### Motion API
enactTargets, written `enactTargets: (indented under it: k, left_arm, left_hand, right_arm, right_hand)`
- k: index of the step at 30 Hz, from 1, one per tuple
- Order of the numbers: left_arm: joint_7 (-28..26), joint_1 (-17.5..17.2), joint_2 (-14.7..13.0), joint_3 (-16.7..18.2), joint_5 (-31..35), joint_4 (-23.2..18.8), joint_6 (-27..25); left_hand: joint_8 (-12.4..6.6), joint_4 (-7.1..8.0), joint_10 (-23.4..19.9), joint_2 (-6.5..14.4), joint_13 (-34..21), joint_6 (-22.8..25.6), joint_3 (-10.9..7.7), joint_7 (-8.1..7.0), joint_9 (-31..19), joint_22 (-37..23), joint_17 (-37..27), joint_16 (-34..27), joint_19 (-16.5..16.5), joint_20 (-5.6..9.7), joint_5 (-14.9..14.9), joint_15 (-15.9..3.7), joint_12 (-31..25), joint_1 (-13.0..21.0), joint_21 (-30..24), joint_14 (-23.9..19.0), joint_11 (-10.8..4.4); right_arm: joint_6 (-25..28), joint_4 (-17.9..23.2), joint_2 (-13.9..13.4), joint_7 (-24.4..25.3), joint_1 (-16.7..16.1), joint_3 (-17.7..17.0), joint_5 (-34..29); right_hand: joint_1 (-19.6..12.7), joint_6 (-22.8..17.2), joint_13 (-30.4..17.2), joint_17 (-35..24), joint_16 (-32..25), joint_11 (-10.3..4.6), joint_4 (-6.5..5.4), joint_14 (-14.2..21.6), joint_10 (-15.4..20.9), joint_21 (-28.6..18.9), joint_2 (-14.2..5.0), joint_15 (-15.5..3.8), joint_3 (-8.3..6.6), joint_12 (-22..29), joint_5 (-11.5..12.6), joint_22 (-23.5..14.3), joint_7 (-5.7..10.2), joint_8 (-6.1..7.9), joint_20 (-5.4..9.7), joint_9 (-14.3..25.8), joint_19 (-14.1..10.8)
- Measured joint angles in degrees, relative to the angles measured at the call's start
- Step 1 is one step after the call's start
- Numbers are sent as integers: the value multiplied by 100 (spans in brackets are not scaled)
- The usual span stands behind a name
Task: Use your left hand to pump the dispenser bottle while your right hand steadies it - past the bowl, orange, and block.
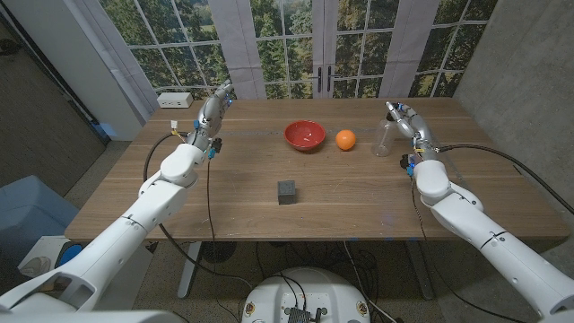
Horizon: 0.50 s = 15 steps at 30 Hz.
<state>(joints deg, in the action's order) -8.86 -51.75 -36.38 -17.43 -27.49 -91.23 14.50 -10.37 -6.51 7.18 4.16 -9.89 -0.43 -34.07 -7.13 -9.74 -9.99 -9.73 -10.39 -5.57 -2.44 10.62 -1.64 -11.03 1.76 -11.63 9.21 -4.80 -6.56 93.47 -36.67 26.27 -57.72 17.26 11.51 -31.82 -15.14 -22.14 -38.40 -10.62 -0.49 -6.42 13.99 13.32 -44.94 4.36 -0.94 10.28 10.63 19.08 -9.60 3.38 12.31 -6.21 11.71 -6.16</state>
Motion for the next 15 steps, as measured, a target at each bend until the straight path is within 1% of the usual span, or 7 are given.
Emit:
enactTargets:
  k: [2, 3, 4, 6, 8, 14, 15]
  left_arm:
    - [0, -26, -12, 16, -9, -20, 0]
    - [0, -28, -13, 17, -10, -21, 1]
    - [0, -44, -20, 26, -20, -34, 1]
    - [0, -54, -26, 33, -27, -44, 3]
    - [1, -82, -39, 50, -44, -68, 6]
    - [15, -143, -75, 93, -81, -120, 10]
    - [17, -146, -76, 95, -86, -123, 11]
  left_hand:
    - [0, 0, 0, 0, 0, -19, 0, 18, 0, 0, 0, 0, 8, 9, 0, 0, 23, 0, 0, 0, 0]
    - [0, 0, 0, 0, 0, -19, 0, 18, 0, 0, 0, 0, 8, 9, 0, 0, 23, 0, 0, 0, 0]
    - [0, 0, 0, 0, 0, -19, 0, 18, 0, 0, 0, 0, 8, 9, 0, 0, 23, 0, 0, 0, 0]
    - [22, 0, 0, 0, 0, -36, 0, 43, 0, 0, 0, 0, 7, 9, 0, 0, 23, 0, 0, 0, 0]
    - [22, 0, 0, 0, 0, -43, 0, 126, 0, 0, 0, 0, 8, 9, 0, 0, 23, 0, 0, 0, 0]
    - [22, 0, 32, 0, 0, -59, 0, 203, 15, 0, 0, -1, 38, 40, 0, -21, 23, 0, 0, -21, 31]
    - [22, 0, 32, 0, 0, -59, 0, 204, 15, 0, 0, -1, 38, 40, 0, -21, 23, 0, 0, -21, 31]
  right_arm:
    - [-460, -136, 68, -263, -36, -83, 334]
    - [-487, -141, 71, -275, -37, -87, 350]
    - [-703, -215, 109, -403, -57, -135, 510]
    - [-808, -250, 125, -464, -69, -156, 585]
    - [-1050, -319, 164, -623, -96, -206, 775]
    - [-1422, -451, 230, -1038, -134, -308, 1251]
    - [-1436, -451, 230, -1055, -134, -308, 1269]
  right_hand:
    - [1, -18, 25, 33, 0, -15, -7, -42, 33, 57, -1, -42, 7, 40, 0, 23, 18, 15, 52, 0, 52]
    - [49, -61, 36, 59, 0, -14, -7, -51, 32, 81, -49, -51, 7, 40, 1, 27, 17, 22, 61, 0, 59]
    - [53, -73, 52, 82, 0, -32, -7, -70, 53, 103, -53, -70, 7, 40, 22, 27, 11, 22, 103, -8, 98]
    - [53, -94, 86, 133, 0, -3, -7, -127, 82, 147, -53, -127, 7, 40, 23, 27, 32, 22, 204, -25, 76]
    - [52, -133, 125, 198, 5, -2, -7, -207, 82, 196, -54, -137, 7, 40, 44, 27, 13, 22, 293, -26, 105]
    - [-16, -133, 237, 395, 27, -2, -7, -410, 82, 394, -122, -122, 6, 40, 87, 27, 13, -23, 406, -53, 224]
    - [-15, -131, 261, 436, 27, -4, -7, -449, 80, 433, -123, -120, 6, 40, 88, 27, 15, -33, 383, -53, 245]
